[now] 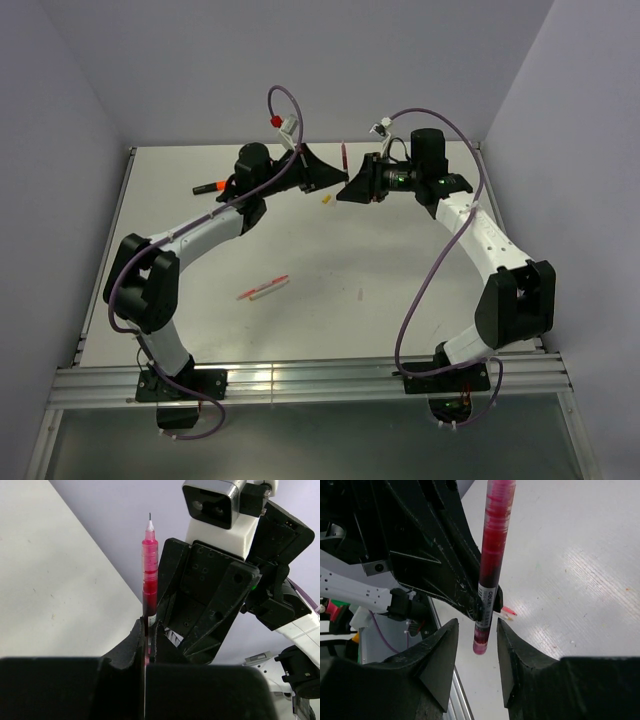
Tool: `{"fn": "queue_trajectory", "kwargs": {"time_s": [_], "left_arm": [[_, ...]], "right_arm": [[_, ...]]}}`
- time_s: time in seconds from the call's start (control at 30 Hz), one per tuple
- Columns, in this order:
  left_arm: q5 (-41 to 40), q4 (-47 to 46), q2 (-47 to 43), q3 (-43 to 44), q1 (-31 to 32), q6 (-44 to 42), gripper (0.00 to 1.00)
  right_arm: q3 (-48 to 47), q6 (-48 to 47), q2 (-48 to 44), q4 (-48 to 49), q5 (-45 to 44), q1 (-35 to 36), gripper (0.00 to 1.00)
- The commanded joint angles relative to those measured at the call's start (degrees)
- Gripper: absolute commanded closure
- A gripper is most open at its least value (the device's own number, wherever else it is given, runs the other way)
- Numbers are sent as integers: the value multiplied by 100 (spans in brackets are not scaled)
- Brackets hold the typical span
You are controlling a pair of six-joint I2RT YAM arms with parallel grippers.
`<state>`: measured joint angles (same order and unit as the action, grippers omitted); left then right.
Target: Insert the pens into the pen caps
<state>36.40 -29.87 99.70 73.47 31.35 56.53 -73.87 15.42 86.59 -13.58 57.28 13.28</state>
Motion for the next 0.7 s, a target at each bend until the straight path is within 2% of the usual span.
{"fn": "queue_trajectory", "kwargs": {"time_s": [0.0,0.2,0.37,0.57,0.6,0.63,0.67], "left_arm": [[86,-528,-249,80,72,103,100],[113,-643,-223,44,134,200,100],[148,-634,-240,-17,134,183,100],[148,-643,-284,-122,143,174,100],[139,-643,-276,-131,143,183,100],[130,-634,-267,-131,143,183,100],[148,-634,-241,-131,152,191,100]], "right_arm": [[-40,66,-133,277,99,70,56],[12,75,-160,286,65,114,63],[48,119,-177,286,-67,96,85],[48,137,-160,277,-129,43,87],[39,137,-160,286,-103,43,90],[39,119,-177,286,-103,26,100],[65,110,-186,277,-94,26,100]]}}
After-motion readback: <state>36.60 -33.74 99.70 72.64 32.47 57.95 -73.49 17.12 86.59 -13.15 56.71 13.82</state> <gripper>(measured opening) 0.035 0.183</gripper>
